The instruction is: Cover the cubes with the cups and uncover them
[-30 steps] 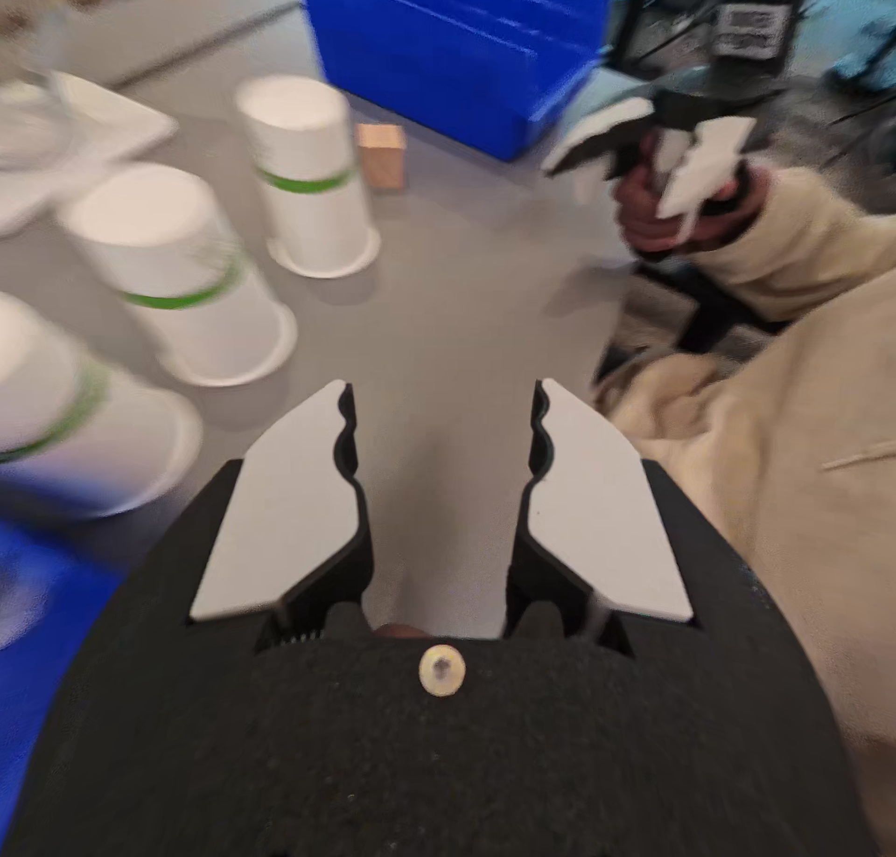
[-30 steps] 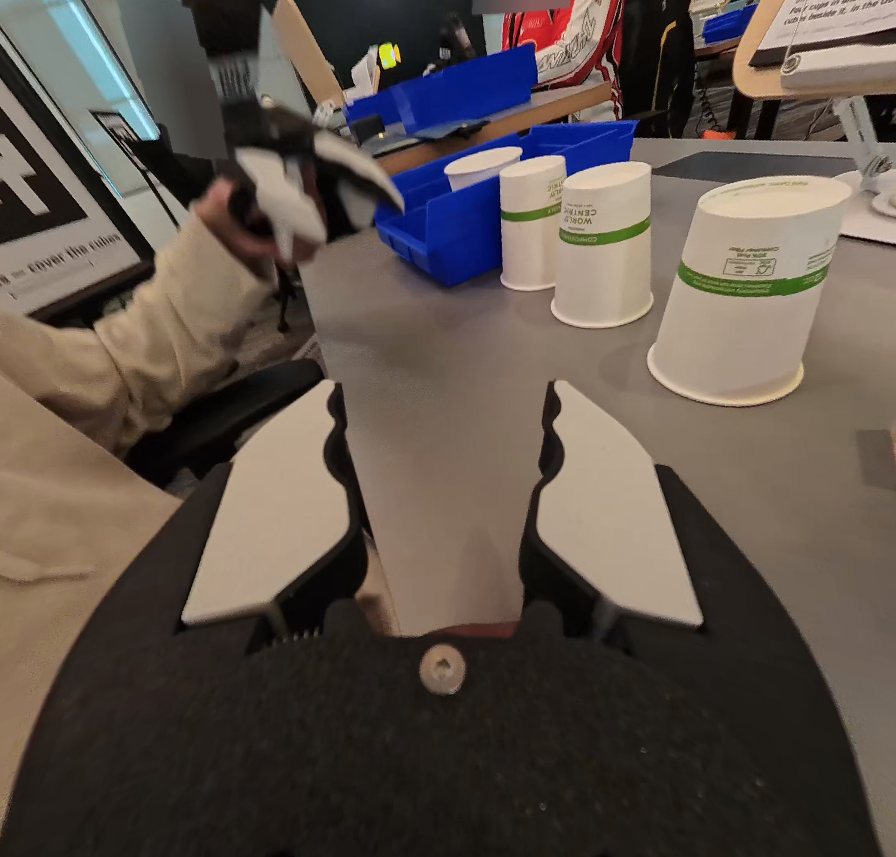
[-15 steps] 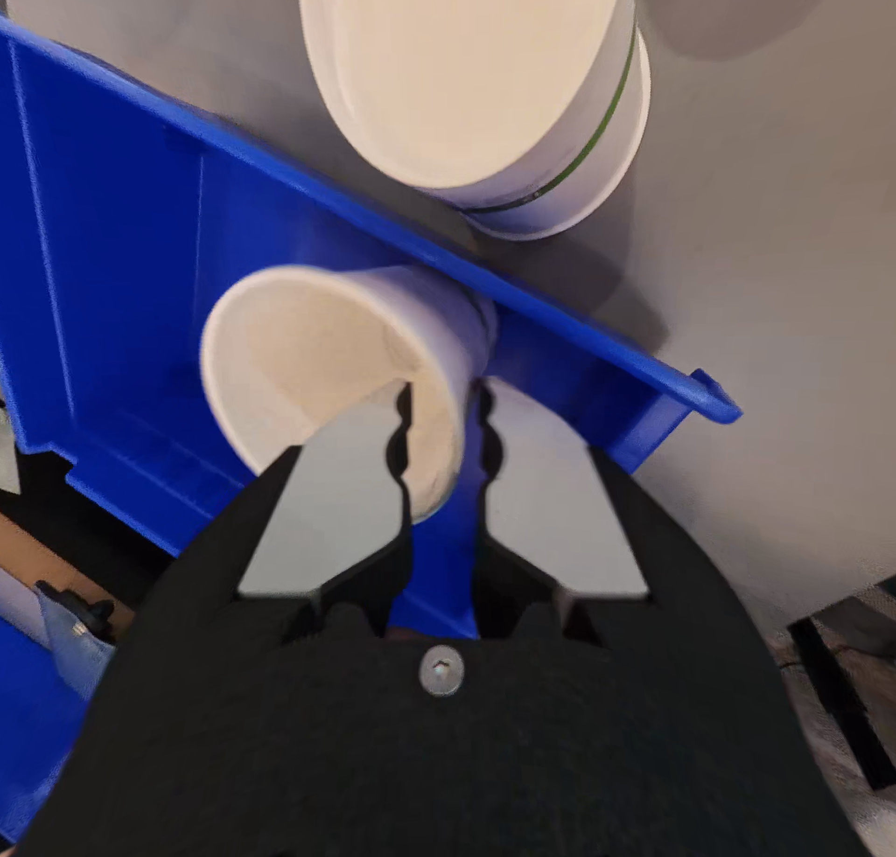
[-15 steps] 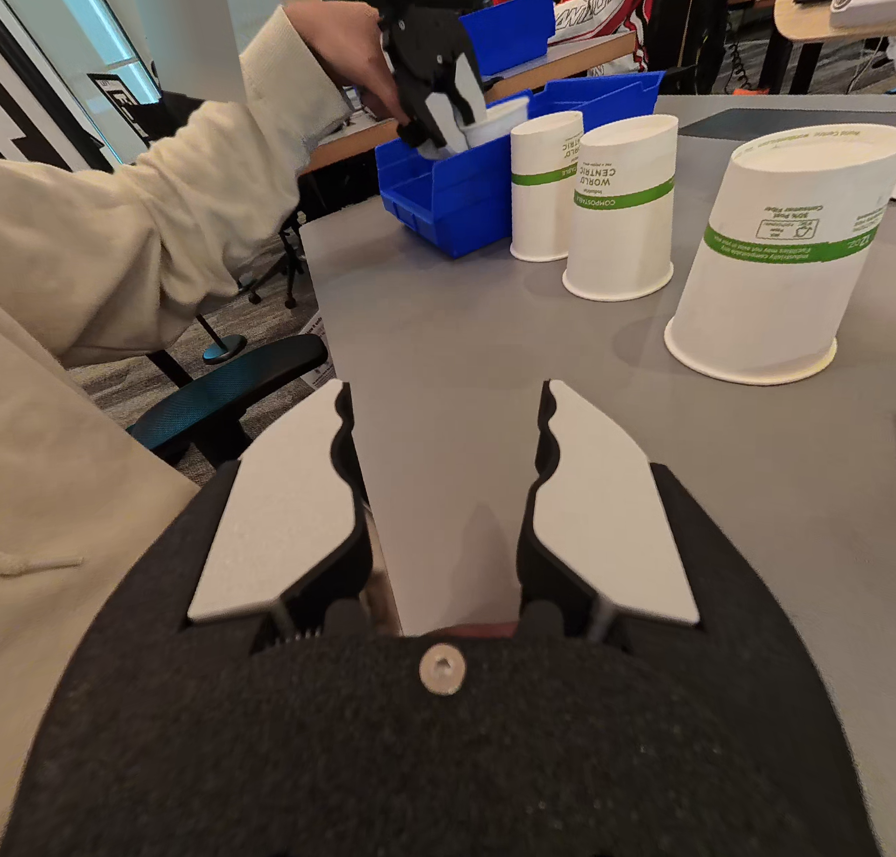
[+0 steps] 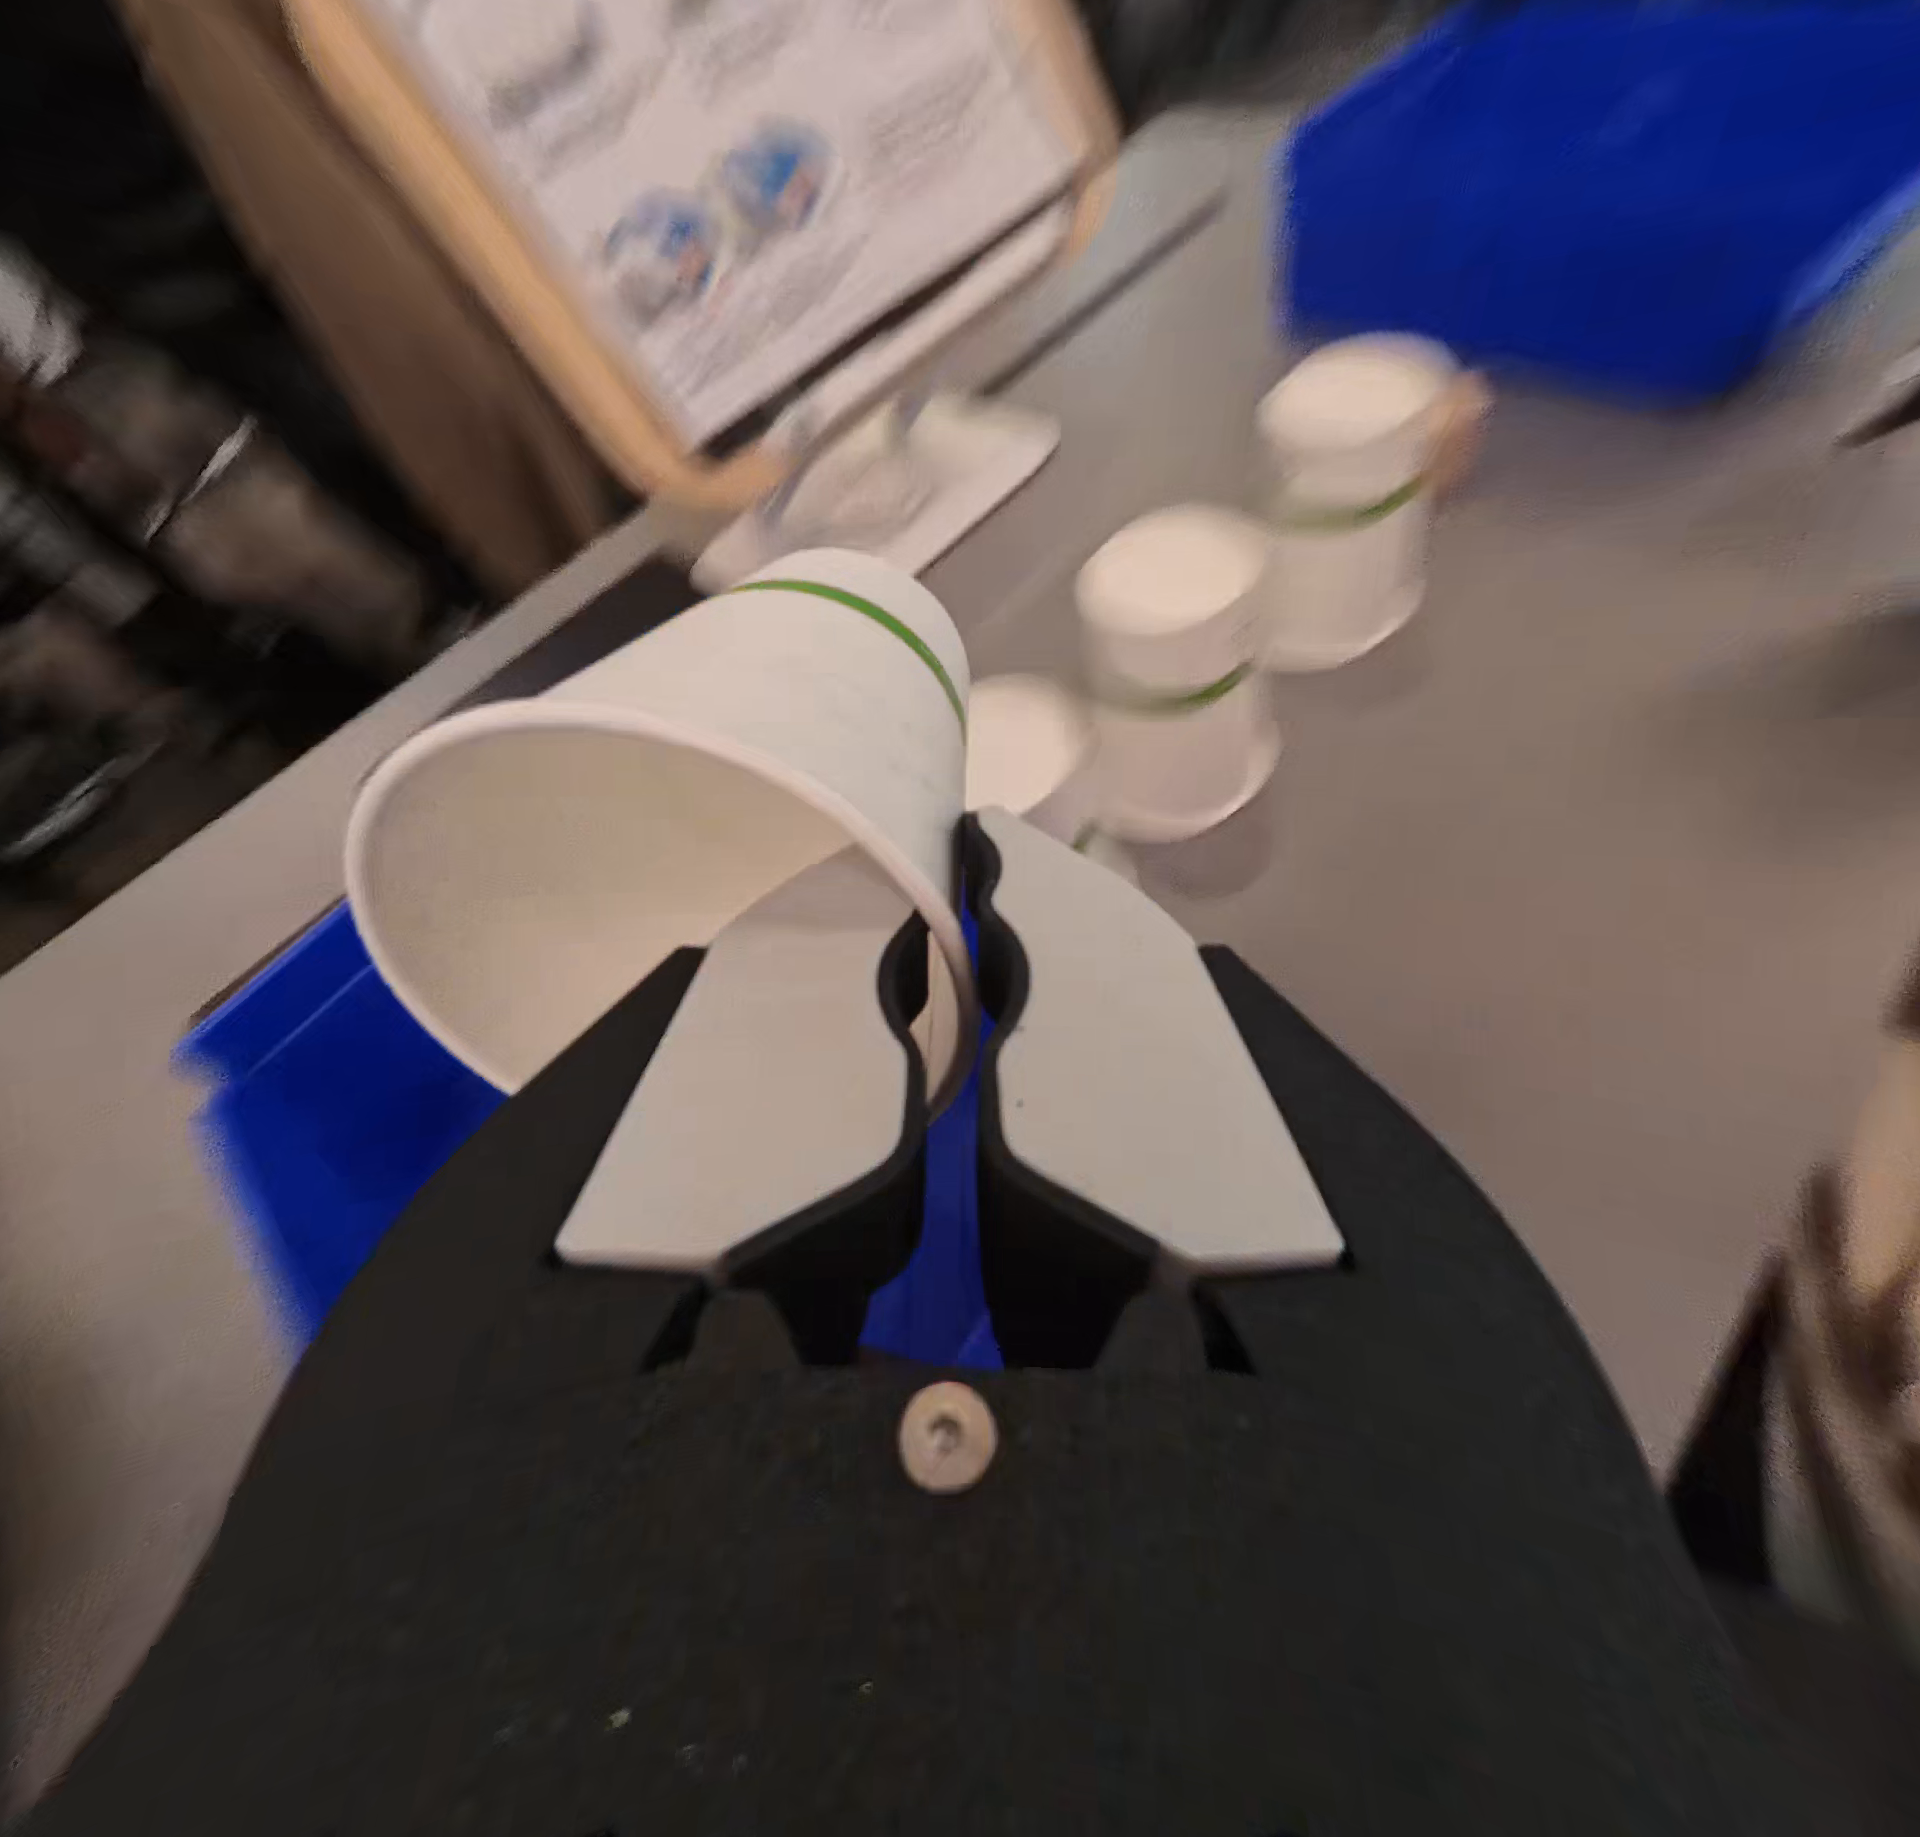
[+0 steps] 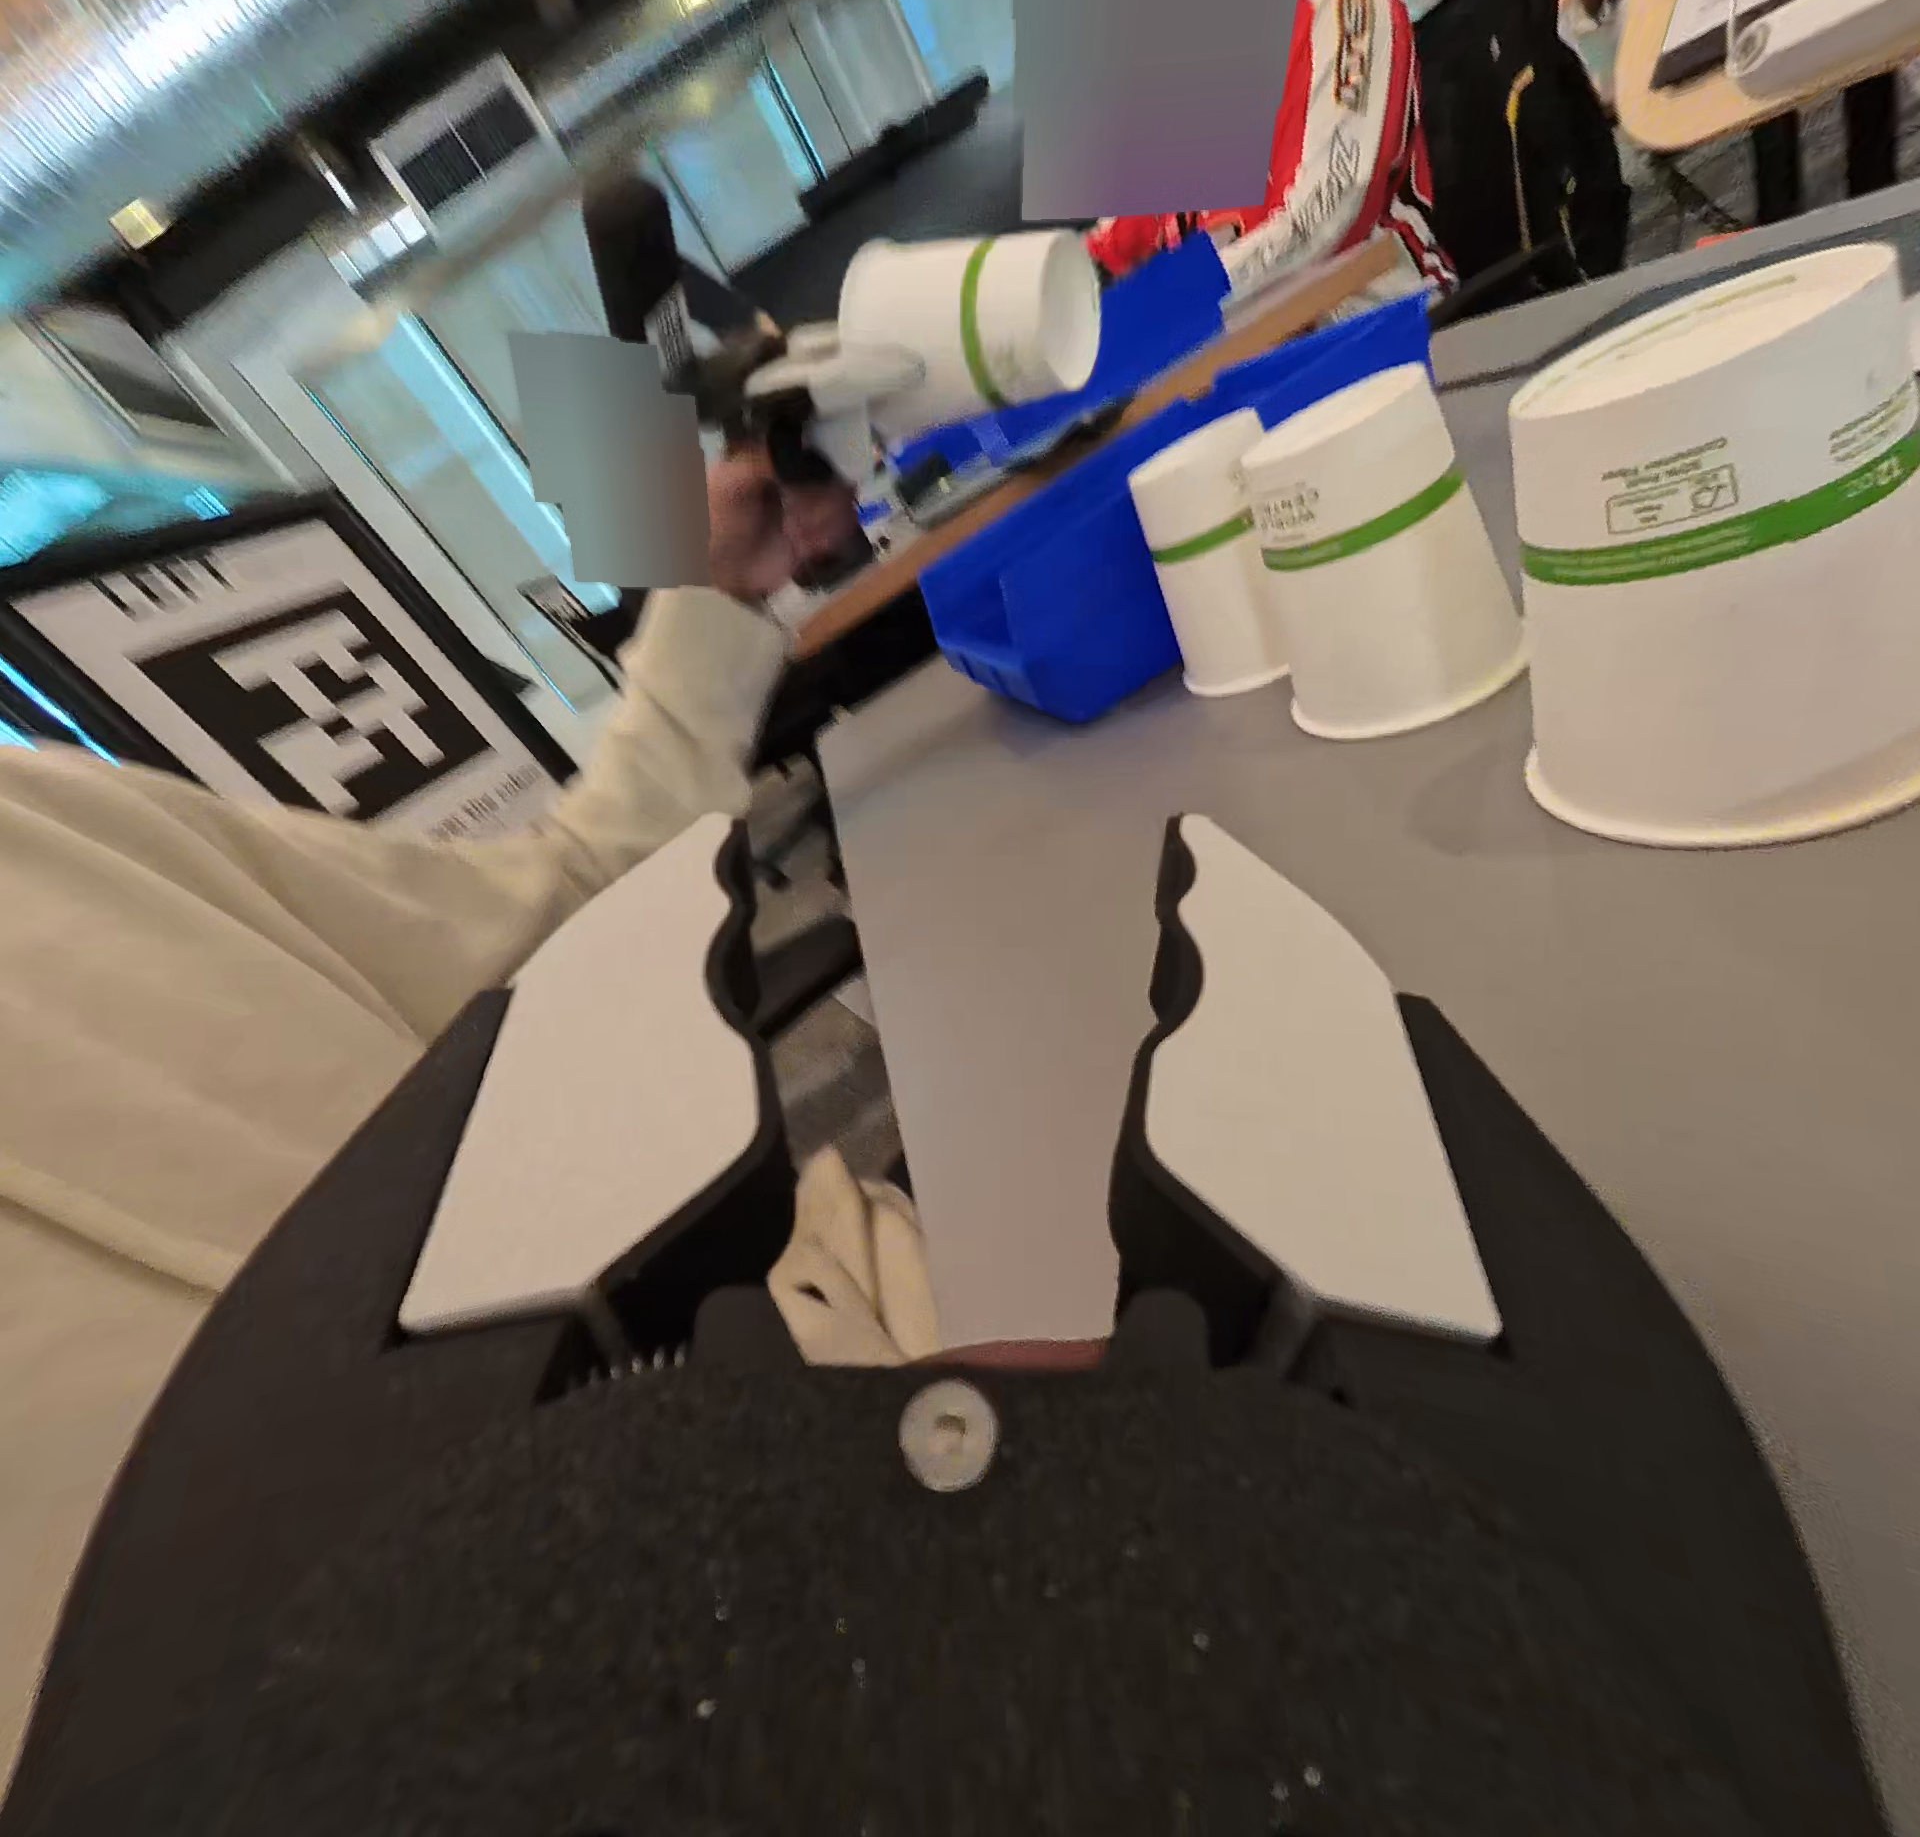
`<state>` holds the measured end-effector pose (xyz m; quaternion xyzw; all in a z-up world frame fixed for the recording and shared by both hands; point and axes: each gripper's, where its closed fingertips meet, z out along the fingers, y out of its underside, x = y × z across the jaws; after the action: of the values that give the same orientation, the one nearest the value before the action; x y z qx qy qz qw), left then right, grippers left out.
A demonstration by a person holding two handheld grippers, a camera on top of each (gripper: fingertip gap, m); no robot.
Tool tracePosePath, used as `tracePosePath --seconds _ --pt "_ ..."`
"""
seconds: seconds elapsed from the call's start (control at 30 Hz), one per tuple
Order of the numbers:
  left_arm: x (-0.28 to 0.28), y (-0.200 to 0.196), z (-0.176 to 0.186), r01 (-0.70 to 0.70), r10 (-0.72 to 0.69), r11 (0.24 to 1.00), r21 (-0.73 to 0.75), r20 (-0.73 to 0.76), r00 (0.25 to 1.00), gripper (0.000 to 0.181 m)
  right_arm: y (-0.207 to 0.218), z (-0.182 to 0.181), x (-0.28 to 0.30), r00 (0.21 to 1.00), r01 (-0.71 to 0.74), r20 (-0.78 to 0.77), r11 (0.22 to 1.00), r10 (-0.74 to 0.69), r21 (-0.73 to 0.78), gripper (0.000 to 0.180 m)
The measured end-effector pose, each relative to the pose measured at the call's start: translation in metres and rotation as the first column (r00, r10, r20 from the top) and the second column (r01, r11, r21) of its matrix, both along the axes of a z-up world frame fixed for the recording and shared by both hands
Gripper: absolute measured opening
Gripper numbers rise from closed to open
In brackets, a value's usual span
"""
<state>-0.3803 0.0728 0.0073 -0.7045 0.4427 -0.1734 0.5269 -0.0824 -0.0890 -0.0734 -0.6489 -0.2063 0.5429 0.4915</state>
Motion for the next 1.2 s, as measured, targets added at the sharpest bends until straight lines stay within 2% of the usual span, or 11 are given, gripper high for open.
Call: tracePosePath --seconds 0.03,0.2,0.37,0.53,0.7,0.83,0.87,0.93,1.03,1.1,1.2 --pt "0.019 -0.017 0.007 0.073 -0.075 0.997 0.023 0.093 0.993 0.003 0.003 0.006 0.002 0.998 -0.003 -0.062 1.0 0.002 -0.02 0.077" --pt "0.115 -0.093 -0.003 0.368 -0.365 0.929 0.037 0.248 0.897 0.003 0.019 0.027 -0.007 0.981 -0.036 -0.19 0.997 0.022 -0.069 0.092" --pt "0.188 -0.142 -0.024 0.575 -0.538 0.818 -0.027 0.318 0.78 0.003 0.021 0.049 -0.035 0.997 -0.055 -0.051 0.99 0.062 0.132 0.098" --pt "0.219 -0.163 -0.045 0.674 -0.587 0.729 -0.118 0.397 0.705 0.002 0.017 0.035 -0.054 0.991 -0.065 0.124 0.974 0.039 0.219 0.112" --pt "0.227 -0.174 -0.052 0.728 -0.596 0.663 -0.174 0.467 0.654 0.002 0.023 0.015 -0.051 0.976 -0.025 0.218 0.971 -0.028 0.239 0.085" --pt "0.233 -0.174 -0.057 0.715 -0.565 0.671 -0.199 0.487 0.666 0.002 0.024 0.016 -0.045 0.975 -0.011 0.217 0.967 -0.046 0.254 0.084" --pt "0.232 -0.172 -0.058 0.692 -0.546 0.692 -0.207 0.477 0.689 0.01 0.024 0.014 -0.044 0.972 -0.009 0.229 0.968 -0.05 0.251 0.084" --pt "0.224 -0.164 -0.062 0.611 -0.489 0.759 -0.224 0.424 0.763 0.051 0.026 0.012 -0.037 0.969 0.008 0.24 0.975 -0.063 0.224 0.084" --pt "0.195 -0.131 -0.085 0.3 -0.257 0.937 -0.176 0.233 0.938 0.07 0.034 0.008 -0.01 0.941 0.1 0.296 0.972 -0.162 0.215 0.084" --pt "0.175 -0.118 -0.101 0.112 -0.092 0.986 -0.121 0.157 0.983 0.071 0.044 0.017 0.019 0.886 0.181 0.382 0.955 -0.262 0.236 0.084" --pt "0.17 -0.123 -0.116 0.026 -0.008 0.992 -0.124 0.145 0.989 0.064 0.068 0.043 0.068 0.725 0.269 0.577 0.926 -0.376 0.266 0.084"
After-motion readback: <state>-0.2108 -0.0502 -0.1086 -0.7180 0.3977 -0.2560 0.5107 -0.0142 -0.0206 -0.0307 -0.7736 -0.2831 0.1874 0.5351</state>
